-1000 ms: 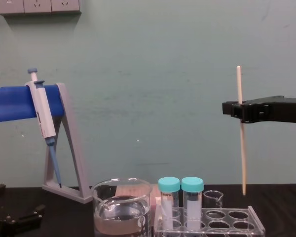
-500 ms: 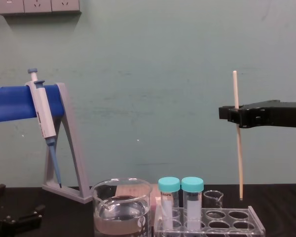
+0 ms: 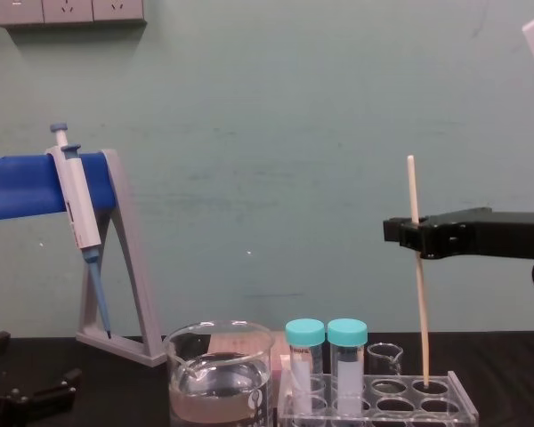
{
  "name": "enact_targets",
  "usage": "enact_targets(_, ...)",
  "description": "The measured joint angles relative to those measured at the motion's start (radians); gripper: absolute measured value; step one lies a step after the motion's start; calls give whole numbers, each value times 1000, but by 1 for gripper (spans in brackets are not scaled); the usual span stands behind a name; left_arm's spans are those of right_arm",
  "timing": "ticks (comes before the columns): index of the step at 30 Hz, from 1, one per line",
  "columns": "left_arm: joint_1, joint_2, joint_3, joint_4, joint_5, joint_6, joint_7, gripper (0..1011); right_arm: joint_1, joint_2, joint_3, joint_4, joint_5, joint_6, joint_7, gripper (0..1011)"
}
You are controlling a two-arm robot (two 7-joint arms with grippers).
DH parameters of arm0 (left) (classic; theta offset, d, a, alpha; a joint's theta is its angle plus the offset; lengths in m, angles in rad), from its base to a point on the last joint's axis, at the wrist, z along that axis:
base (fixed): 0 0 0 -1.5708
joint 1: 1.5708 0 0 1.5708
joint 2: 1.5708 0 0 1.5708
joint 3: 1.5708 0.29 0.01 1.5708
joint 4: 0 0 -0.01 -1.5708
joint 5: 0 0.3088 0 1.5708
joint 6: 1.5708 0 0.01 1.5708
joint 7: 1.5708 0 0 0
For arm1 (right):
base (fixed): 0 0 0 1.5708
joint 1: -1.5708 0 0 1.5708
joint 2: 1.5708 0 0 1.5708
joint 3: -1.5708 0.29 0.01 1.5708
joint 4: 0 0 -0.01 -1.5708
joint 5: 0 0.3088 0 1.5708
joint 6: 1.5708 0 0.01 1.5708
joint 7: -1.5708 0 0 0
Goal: Hold the thermometer with one hand and immerse one end into the beaker, then reinsert it into the test tube rack.
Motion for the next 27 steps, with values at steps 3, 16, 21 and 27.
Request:
enact_targets(3, 0, 0, 0, 0, 0, 0, 0, 1004, -1, -4, -3, 17, 0, -16, 4, 45)
enact_targets(16, 0, 0, 0, 0, 0, 0, 0, 1004, 17, -23, -17, 103, -14, -84, 31, 46)
enact_targets(21, 0, 0, 0, 0, 0, 0, 0, 1004, 19, -30, -21, 120, -18, -86, 34, 45)
enact_targets(27, 0, 0, 0, 0, 0, 0, 0, 1004, 16, -36, -22, 137, -20, -83, 35, 46)
